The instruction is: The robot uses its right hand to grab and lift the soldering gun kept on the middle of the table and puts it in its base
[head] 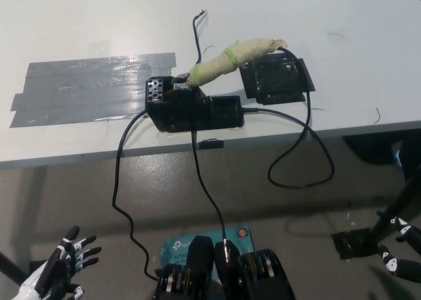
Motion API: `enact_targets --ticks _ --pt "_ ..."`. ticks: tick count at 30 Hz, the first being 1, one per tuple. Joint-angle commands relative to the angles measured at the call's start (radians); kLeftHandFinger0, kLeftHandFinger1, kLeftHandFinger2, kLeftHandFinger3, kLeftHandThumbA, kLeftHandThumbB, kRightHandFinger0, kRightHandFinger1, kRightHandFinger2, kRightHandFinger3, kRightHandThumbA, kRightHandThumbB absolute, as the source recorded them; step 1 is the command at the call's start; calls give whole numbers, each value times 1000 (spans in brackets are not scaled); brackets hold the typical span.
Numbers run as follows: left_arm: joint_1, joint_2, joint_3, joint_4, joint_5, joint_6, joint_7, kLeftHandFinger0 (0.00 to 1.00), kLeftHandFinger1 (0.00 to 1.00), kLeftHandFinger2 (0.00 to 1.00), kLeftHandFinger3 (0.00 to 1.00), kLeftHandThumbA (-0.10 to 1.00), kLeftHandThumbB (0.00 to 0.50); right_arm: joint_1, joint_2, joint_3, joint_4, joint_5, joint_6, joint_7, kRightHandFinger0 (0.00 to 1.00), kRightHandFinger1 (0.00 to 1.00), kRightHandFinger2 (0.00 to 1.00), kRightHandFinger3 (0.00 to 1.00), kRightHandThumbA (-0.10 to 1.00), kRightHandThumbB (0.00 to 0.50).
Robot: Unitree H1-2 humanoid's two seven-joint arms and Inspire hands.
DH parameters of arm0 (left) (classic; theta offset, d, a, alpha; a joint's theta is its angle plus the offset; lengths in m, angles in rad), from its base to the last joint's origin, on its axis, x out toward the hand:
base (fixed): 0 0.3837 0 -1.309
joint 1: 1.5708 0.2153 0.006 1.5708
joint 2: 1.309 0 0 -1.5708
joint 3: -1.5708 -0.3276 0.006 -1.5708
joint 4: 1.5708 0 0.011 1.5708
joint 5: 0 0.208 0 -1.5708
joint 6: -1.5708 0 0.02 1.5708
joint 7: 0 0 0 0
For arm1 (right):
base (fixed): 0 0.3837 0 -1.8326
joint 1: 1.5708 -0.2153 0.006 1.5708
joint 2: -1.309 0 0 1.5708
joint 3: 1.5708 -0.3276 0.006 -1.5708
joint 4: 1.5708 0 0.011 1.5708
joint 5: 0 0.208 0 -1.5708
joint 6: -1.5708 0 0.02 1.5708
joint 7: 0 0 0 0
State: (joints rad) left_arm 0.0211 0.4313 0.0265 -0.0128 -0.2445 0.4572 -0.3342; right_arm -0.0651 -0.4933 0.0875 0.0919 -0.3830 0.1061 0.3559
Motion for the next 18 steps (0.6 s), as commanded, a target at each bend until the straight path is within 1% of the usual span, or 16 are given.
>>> enact_targets --ticks 1,3,4,5,6,8,9,10,12,13,14,17,18 --pt "-13 37 13 -17 -10 13 12 1000 1000 1000 1000 1000 97 -17 -31 4 -13 2 26 7 813 1000 1000 1000 181 153" --pt "-15 35 17 -15 -15 13 6 1000 1000 1000 1000 1000 89 -18 -31 4 -7 4 27 6 812 1000 1000 1000 150 153" --pt "-15 34 18 -13 -19 13 3 1000 1000 1000 1000 1000 91 -18 -29 1 -12 14 40 12 817 1000 1000 1000 117 150" --pt "-15 35 17 -13 -19 13 3 1000 1000 1000 1000 1000 81 -20 -30 3 -7 11 40 11 816 1000 1000 1000 111 152" --pt "-15 34 18 -10 -32 13 7 1000 1000 1000 1000 1000 90 -21 -35 11 -3 -1 30 8 819 1000 1000 1000 114 149" --pt "-15 37 15 -11 -35 13 6 1000 1000 1000 1000 1000 89 -21 -36 12 -5 2 39 12 830 1000 1000 1000 122 149" --pt "-15 37 13 -9 -40 13 12 1000 1000 1000 1000 1000 96 -21 -35 12 -7 2 43 11 810 1000 1000 1000 120 149" --pt "-14 40 10 -12 -35 13 10 1000 1000 1000 1000 1000 89 -22 -35 13 -4 2 41 10 796 1000 1000 1000 106 148" --pt "-24 40 7 -10 -35 13 12 1000 1000 1000 1000 1000 99 -38 -38 16 6 4 45 15 792 1000 1000 1000 110 146" --pt "-27 41 5 -14 -36 13 16 1000 1000 1000 1000 1000 90 -37 -39 13 8 10 34 11 794 997 1000 1000 107 153" --pt "-28 44 0 -16 -26 13 8 1000 1000 1000 1000 1000 78 -36 -42 18 -4 -1 54 16 796 993 1000 1000 126 150" --pt "-33 47 -1 -17 -25 13 7 1000 1000 1000 1000 1000 66 -44 -42 17 -3 7 65 20 820 1000 1000 1000 125 147" --pt "-33 44 2 -19 -33 13 14 1000 1000 1000 1000 1000 69 -45 -43 17 0 3 64 16 810 992 1000 1000 123 148"
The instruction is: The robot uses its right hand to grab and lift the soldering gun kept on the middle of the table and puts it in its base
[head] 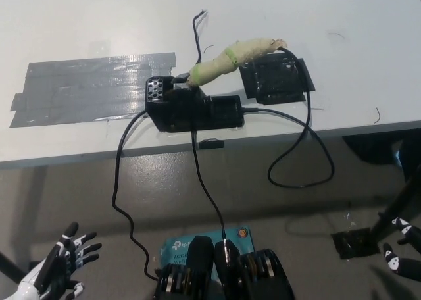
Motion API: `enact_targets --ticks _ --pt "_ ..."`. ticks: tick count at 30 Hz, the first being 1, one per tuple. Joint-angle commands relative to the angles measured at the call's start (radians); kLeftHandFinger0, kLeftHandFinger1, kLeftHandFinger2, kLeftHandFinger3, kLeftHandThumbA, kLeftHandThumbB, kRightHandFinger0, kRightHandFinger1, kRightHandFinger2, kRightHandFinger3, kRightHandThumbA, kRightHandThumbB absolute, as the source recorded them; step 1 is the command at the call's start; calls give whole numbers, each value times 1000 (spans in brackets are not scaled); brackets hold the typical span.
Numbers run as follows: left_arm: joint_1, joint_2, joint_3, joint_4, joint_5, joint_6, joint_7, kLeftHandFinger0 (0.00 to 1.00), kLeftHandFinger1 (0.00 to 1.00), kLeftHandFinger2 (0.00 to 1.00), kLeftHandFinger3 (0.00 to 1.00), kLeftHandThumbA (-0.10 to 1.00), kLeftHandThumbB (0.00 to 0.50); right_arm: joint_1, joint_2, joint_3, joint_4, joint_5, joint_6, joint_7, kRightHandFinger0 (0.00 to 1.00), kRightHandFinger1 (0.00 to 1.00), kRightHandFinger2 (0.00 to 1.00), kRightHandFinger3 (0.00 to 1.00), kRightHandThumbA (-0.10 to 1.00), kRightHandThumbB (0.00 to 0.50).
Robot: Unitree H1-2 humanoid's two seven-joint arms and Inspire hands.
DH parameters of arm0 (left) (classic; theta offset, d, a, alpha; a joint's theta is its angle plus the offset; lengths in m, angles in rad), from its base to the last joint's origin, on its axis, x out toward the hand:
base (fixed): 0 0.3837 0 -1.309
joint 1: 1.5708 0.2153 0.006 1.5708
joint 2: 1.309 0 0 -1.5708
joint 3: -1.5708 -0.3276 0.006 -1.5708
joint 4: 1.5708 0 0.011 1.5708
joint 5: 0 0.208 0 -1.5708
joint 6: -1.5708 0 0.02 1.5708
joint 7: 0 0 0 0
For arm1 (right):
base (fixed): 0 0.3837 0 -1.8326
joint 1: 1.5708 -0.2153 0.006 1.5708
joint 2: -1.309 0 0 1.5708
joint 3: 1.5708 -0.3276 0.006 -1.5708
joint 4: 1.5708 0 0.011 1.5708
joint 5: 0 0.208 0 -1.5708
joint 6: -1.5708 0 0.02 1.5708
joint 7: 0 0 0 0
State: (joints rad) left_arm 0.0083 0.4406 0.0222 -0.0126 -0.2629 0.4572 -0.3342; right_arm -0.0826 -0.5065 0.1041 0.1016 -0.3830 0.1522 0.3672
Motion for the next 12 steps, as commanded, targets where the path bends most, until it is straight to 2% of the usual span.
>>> enact_targets --ticks 1,5,7,10,12 --pt "-22 33 8 -13 -21 13 14 1000 1000 1000 1000 1000 76 -28 -31 -1 -11 7 23 7 807 998 1000 1000 121 144" --pt "-38 34 12 -8 -25 13 5 1000 1000 1000 1000 1000 108 -44 -31 -2 -6 15 27 12 763 959 1000 1000 94 147" --pt "-37 34 10 -11 -25 13 10 1000 1000 1000 1000 1000 105 -44 -31 -1 -7 12 22 6 738 942 1000 1000 84 153" --pt "-38 35 10 -9 -15 13 0 1000 1000 1000 1000 1000 104 -46 -33 4 -4 10 29 11 765 958 1000 1000 90 148" --pt "-40 36 14 -10 -18 13 -1 1000 1000 1000 1000 1000 106 -55 -28 0 1 18 23 8 736 925 1000 1000 53 156"
